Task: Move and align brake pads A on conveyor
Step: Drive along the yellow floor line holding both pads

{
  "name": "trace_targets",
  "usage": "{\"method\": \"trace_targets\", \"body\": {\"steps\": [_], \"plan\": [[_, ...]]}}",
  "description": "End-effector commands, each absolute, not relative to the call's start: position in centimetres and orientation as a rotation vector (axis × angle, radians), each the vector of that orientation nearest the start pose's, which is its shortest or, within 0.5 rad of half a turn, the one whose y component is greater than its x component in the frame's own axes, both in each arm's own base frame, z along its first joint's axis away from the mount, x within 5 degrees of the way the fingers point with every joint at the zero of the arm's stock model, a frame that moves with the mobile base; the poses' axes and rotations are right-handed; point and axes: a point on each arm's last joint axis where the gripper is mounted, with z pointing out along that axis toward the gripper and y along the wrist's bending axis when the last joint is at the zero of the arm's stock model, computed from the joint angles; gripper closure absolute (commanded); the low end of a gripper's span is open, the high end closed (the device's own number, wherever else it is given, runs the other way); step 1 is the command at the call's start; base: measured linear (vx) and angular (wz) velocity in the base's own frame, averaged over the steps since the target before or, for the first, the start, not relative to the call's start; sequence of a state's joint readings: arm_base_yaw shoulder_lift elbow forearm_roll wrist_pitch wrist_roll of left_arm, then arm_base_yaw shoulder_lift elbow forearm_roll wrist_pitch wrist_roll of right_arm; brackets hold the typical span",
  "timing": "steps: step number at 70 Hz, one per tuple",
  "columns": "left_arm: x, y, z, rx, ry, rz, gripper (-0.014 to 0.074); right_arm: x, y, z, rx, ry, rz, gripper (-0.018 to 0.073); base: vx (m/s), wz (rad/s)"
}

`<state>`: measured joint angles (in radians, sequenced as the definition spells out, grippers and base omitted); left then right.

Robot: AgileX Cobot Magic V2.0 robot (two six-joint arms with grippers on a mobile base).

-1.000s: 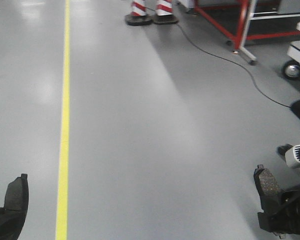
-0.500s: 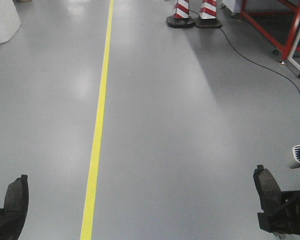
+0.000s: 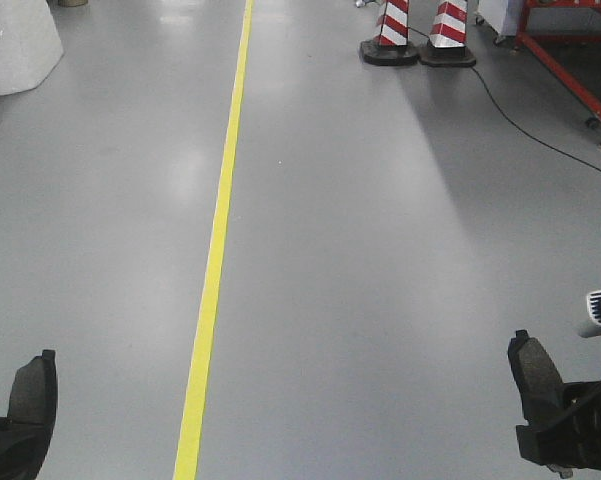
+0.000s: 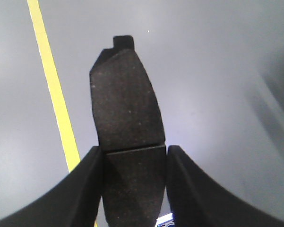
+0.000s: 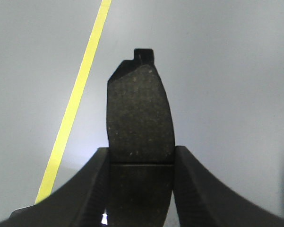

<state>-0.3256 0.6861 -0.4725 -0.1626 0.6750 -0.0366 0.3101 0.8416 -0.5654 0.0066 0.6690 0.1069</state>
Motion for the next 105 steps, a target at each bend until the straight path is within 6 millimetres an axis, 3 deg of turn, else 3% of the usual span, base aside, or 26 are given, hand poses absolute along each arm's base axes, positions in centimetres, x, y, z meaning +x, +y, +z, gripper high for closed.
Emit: {"method": "trace_targets", "body": {"steps": [1,105], "plan": [[11.72,-4.94,27.18,0.222,2.276,-0.380,0.0513,14.87,4.75,27.92,-0.244,2.320,0.205,0.0501,0.43,0.02],[11.70,-4.94,27.16,0.222,2.279,-0.380,0.0513,14.86,4.75,27.92,-0.244,2.320,0.205,0.0501,0.54,0.04]]}}
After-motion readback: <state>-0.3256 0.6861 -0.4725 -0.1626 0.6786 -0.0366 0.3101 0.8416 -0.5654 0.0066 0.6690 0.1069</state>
